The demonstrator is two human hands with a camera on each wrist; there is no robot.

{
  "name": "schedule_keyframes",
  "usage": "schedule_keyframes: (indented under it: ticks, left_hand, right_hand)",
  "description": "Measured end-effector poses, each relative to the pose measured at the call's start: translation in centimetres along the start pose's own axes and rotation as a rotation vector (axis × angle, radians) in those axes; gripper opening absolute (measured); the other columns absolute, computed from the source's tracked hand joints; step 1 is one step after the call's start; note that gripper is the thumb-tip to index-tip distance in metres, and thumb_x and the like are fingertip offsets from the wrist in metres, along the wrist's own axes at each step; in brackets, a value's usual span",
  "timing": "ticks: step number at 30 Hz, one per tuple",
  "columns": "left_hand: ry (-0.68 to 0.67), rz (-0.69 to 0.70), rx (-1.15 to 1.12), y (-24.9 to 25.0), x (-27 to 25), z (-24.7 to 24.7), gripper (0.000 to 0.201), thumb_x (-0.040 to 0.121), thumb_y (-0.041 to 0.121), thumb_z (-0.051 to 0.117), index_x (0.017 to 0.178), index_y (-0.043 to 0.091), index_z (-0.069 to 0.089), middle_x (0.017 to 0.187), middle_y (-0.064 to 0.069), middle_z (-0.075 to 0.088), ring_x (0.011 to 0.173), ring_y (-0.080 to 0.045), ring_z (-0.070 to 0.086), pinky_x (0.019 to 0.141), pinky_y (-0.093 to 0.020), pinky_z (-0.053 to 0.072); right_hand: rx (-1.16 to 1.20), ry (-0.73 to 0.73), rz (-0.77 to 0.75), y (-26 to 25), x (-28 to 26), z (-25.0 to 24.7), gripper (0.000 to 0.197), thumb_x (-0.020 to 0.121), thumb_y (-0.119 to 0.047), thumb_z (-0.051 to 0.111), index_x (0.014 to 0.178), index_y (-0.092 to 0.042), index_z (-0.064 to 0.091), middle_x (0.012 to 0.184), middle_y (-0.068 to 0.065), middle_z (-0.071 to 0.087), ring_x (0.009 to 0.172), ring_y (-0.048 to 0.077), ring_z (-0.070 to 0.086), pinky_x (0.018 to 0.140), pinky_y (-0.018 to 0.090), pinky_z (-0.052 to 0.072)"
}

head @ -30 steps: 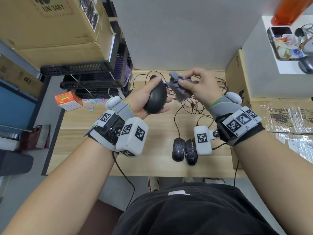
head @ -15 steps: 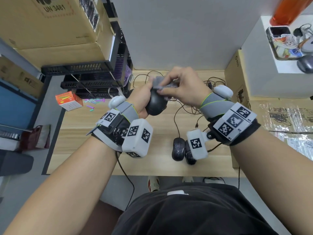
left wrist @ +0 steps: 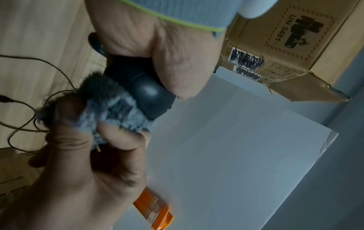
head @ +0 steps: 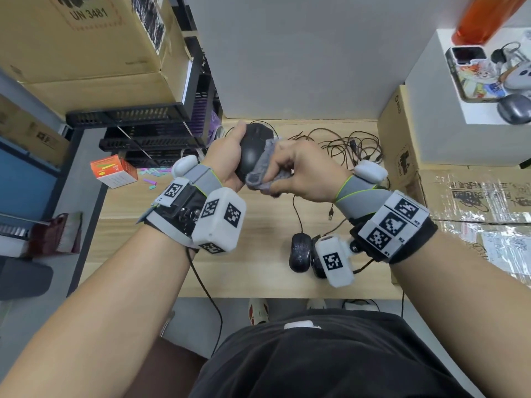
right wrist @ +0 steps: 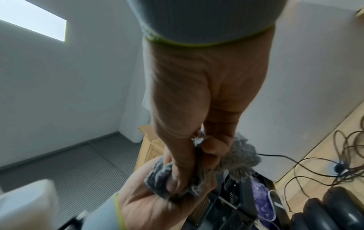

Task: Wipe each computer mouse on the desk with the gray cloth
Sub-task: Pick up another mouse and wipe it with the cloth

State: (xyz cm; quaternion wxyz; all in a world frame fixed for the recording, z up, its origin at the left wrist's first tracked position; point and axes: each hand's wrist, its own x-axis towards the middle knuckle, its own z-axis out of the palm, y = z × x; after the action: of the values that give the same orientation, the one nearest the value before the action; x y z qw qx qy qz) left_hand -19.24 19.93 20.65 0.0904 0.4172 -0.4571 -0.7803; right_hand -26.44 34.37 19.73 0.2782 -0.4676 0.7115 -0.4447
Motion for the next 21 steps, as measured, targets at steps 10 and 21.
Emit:
schedule_keyframes:
  ticks: [10, 21]
  left_hand:
    - [-0.026, -0.042, 0.046, -0.6, 0.0, -0.1, 0.042, 0.103, 0.04, 0.053, 0.128, 0.007, 0.064, 0.122, -0.018, 0.071, 0.098, -0.034, 0.073, 0.087, -0.049, 0.06]
    - [-0.2, -0.116, 0.12, -1.6, -1.7, 1.0, 0.072, 0.099, 0.068, 0.027, 0.116, 0.01, 0.066, 0.096, -0.012, 0.072, 0.076, -0.026, 0.071, 0.081, -0.044, 0.059]
  right_hand:
    - [-0.039, 0.113, 0.098, -0.4, -0.6, -1.6, 0.016, 0.072, -0.013, 0.084, 0.072, -0.017, 0.068, 0.078, 0.001, 0.066, 0.061, 0.013, 0.066, 0.058, 0.031, 0.055]
    - [0.292, 0.437, 0.129, -0.7, 0.1, -1.6, 0.02, 0.083, -0.01, 0.074, 0.087, -0.019, 0.057, 0.086, 0.013, 0.063, 0.056, 0.027, 0.057, 0.045, 0.034, 0.045]
